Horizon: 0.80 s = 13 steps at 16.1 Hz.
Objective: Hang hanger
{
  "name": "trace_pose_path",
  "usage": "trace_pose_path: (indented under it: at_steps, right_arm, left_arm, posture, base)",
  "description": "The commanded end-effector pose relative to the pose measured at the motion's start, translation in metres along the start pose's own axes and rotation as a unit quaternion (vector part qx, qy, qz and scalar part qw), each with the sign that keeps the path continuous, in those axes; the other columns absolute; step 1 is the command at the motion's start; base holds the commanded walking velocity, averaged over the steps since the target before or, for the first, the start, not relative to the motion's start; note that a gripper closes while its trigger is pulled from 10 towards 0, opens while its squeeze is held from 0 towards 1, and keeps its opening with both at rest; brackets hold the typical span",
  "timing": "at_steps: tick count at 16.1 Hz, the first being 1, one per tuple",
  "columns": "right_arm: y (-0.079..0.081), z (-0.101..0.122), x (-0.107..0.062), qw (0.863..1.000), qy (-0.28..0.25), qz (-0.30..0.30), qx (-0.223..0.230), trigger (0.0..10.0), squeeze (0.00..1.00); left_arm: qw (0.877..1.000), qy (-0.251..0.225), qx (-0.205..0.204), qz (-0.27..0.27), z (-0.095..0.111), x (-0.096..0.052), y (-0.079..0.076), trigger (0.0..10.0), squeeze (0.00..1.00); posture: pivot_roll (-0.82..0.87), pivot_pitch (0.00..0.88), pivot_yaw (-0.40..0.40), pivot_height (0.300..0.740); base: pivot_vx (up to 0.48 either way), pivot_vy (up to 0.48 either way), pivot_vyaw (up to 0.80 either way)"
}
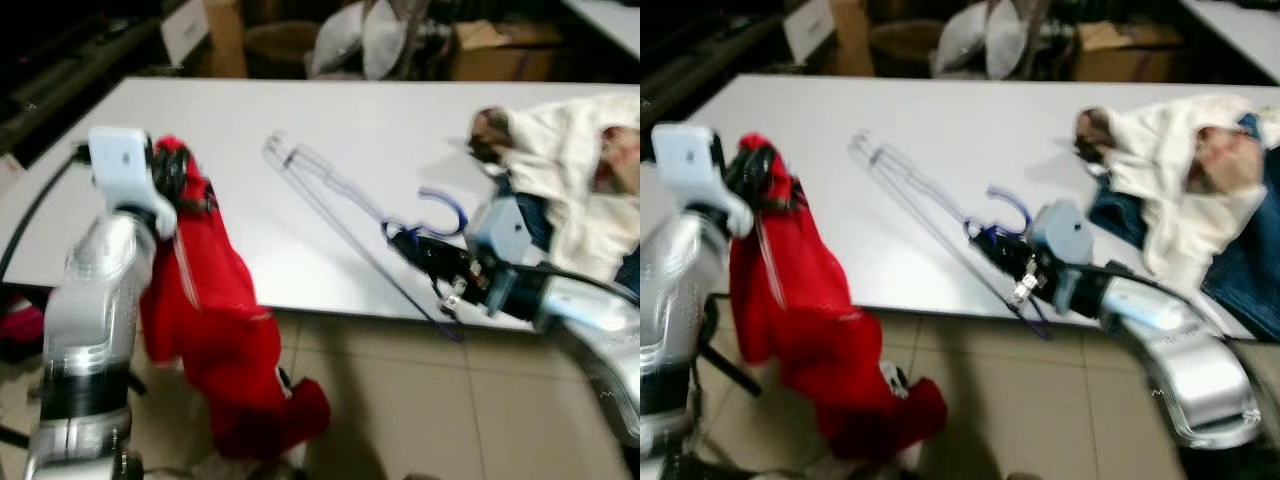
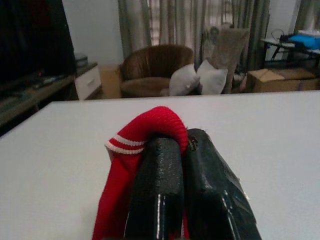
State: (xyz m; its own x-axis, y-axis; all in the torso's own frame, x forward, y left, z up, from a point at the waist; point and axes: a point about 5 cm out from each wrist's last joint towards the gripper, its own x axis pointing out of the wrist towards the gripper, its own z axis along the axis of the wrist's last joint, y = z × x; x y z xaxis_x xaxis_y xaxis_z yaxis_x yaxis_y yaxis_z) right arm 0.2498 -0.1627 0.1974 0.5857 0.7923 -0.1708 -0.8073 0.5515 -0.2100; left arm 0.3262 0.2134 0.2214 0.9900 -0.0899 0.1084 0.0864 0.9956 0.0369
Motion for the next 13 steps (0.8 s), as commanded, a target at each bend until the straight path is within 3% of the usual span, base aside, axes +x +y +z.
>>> trace_pose_path:
  at_steps: [1, 6, 8, 9, 10, 12, 13]
  right_arm:
    - [-0.002, 0.008, -0.005, 1.000, -0.004, 0.021, -0.015, 10.0, 0.00]
    - [-0.008, 0.030, -0.020, 0.992, 0.004, 0.115, -0.054, 10.0, 0.00]
    - [-0.004, 0.030, -0.015, 0.987, 0.014, 0.147, -0.064, 10.0, 0.00]
    - [-0.003, 0.031, -0.013, 0.986, 0.012, 0.153, -0.066, 10.0, 0.00]
    - [-0.003, 0.034, -0.002, 0.984, 0.002, 0.163, -0.073, 10.0, 0.00]
    - [-0.002, 0.035, 0.012, 0.983, -0.004, 0.168, -0.073, 10.0, 0.00]
    - [0.003, 0.032, 0.025, 0.979, -0.010, 0.192, -0.067, 10.0, 0.00]
  left_arm:
    - [0.998, -0.055, 0.008, -0.029, 0.025, 0.010, -0.007, 10.0, 0.00]
    - [0.991, -0.121, 0.032, -0.057, 0.074, 0.050, -0.005, 10.0, 0.00]
    - [0.987, -0.147, 0.013, -0.064, 0.103, 0.061, -0.002, 10.0, 0.00]
    - [0.986, -0.149, 0.008, -0.077, 0.109, 0.062, -0.004, 10.0, 0.00]
    - [0.979, -0.143, 0.027, -0.144, 0.118, 0.061, -0.017, 10.0, 0.00]
    - [0.968, -0.123, 0.072, -0.207, 0.114, 0.054, -0.031, 10.0, 0.00]
    - [0.967, -0.110, 0.070, -0.220, 0.108, 0.049, -0.036, 10.0, 0.00]
  posture:
    - [-0.07, 0.025, 0.087, 0.740]
    - [-0.08, 0.031, 0.083, 0.740]
    - [-0.08, 0.036, 0.079, 0.740]
    - [-0.07, 0.038, 0.077, 0.740]
    - [-0.07, 0.044, 0.071, 0.740]
    - [-0.05, 0.053, 0.057, 0.740]
    - [-0.05, 0.058, 0.045, 0.740]
  base:
    - [0.405, 0.000, 0.00]
    - [0.408, 0.000, 0.00]
    - [0.381, 0.000, 0.00]
    - [0.000, 0.000, 0.00]
    - [0.000, 0.000, 0.00]
    - [0.000, 0.000, 0.00]
    - [0.000, 0.000, 0.00]
